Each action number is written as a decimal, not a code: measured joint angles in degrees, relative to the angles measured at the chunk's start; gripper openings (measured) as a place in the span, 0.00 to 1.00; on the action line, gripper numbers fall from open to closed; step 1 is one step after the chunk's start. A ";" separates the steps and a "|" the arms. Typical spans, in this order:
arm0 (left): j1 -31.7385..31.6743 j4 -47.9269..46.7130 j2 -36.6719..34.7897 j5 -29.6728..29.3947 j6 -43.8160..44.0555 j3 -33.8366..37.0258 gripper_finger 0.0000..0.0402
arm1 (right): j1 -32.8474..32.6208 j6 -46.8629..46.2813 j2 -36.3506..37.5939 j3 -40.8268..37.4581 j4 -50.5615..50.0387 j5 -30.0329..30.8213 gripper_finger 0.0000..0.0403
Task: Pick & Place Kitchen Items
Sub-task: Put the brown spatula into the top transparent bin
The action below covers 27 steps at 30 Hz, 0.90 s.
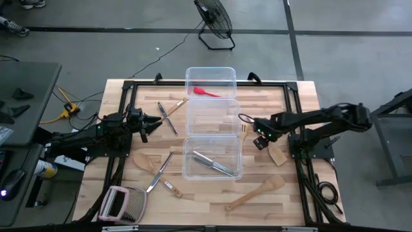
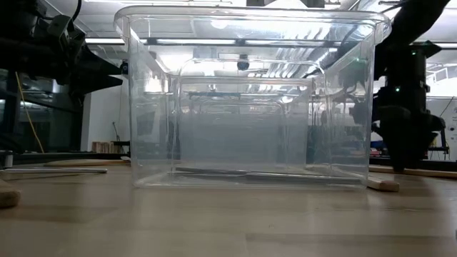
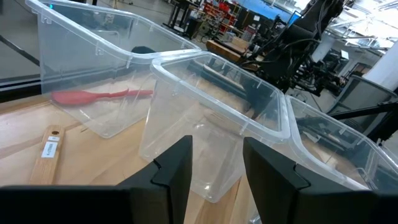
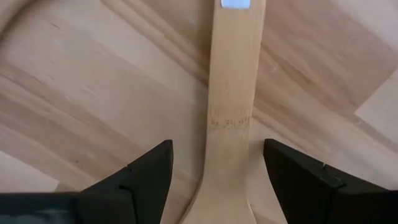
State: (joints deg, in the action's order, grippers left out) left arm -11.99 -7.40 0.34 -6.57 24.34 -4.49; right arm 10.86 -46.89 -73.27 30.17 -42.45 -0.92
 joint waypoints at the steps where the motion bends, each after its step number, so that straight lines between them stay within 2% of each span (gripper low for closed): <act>1: 0.02 -0.01 0.00 0.00 0.00 0.00 0.36 | 0.02 0.00 -0.41 -0.10 0.35 -0.24 0.60; 8: 0.02 0.00 0.00 0.00 0.00 0.00 0.36 | 0.06 -0.03 -3.25 -0.71 1.24 -1.13 0.51; 27: 0.00 0.00 0.00 0.00 0.00 0.00 0.36 | 0.06 -1.99 -3.53 -0.76 0.09 -0.39 0.22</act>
State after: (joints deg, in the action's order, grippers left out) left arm -11.99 -7.40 0.34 -6.57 24.34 -4.49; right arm 10.92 -48.88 -76.79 29.41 -42.36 -1.32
